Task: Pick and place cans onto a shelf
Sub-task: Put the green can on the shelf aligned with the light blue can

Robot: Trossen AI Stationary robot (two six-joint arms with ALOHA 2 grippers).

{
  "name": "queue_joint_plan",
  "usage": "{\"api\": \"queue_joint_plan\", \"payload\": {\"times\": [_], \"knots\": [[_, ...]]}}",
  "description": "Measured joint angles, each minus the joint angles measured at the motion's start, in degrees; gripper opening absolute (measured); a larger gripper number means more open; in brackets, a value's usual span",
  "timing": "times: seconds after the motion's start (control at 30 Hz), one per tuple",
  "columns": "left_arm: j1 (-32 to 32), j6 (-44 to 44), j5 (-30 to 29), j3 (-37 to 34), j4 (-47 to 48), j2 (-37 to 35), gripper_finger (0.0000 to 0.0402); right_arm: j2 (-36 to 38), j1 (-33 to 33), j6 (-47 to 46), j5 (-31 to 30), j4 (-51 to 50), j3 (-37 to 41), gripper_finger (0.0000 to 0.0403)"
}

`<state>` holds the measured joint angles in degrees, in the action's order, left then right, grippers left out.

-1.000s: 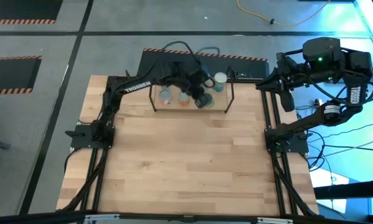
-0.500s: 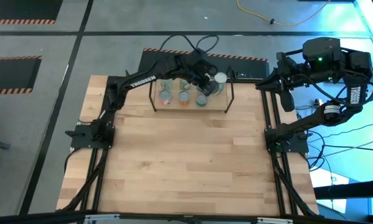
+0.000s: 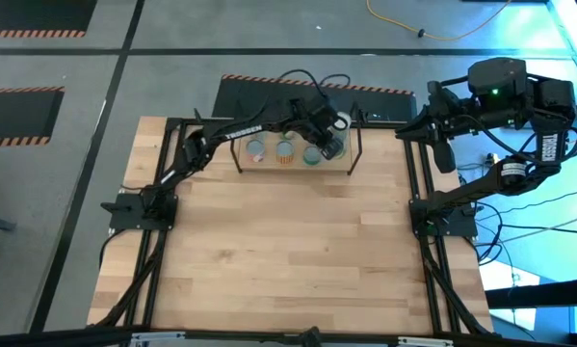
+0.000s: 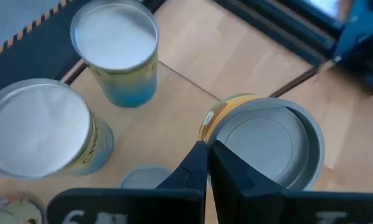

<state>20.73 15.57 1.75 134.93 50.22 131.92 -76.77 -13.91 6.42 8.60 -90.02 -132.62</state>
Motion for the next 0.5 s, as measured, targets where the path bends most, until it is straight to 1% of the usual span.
{"api": "queue_joint_plan", "payload": {"times": [0.1,0.23,0.33,0.5], "knots": [[0.02,-1.16,-1.26,-0.09,-0.67,1.16,0.0,0.0,0.0,-0.02,0.03,0.0,0.0,0.0049],[0.25,-1.87,-2.98,-1.08,-2.83,0.94,0.0,0.0,0.0,-0.09,0.01,0.0,0.0,0.0049],[0.42,-2.63,-3.96,-1.27,-2.75,1.09,0.0,0.0,0.0,-0.09,0.02,0.0,0.0,0.0049],[0.59,-2.68,-4.03,-2.21,-3.52,1.03,0.0,0.0,0.0,-0.09,0.01,0.0,0.0,0.0049]]}}
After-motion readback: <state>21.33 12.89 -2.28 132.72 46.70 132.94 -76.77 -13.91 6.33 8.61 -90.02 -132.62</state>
